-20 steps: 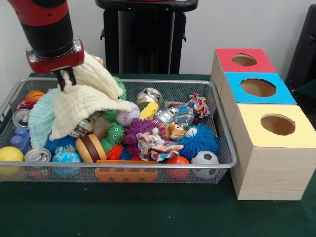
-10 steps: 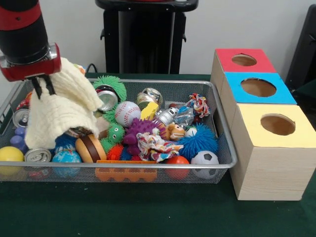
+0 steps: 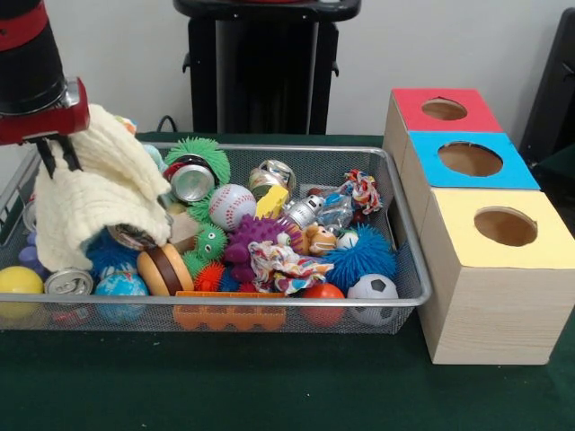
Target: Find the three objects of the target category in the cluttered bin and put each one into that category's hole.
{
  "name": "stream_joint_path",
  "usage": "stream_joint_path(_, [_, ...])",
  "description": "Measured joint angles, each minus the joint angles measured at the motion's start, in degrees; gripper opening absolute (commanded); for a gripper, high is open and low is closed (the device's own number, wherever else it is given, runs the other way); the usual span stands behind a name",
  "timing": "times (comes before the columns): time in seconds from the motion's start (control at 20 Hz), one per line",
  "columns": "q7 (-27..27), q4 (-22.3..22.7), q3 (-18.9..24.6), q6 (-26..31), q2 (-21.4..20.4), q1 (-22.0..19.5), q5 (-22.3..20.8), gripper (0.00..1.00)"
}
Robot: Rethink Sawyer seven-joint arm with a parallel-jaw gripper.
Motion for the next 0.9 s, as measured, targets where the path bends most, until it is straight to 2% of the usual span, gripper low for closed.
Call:
stream_joint_path(0.25, [0.0, 3.5, -0.1, -4.8, -1.2, -0.9, 0.0, 0.00])
stream_joint_path(0.3, [0.0, 5.2, -0.2, -7.2, -1.6, -0.9, 0.0, 1.00])
stream_joint_path(0.9, [0.0, 8.8, -0.4, -8.9, -2.2, -0.7, 0.1, 1.00])
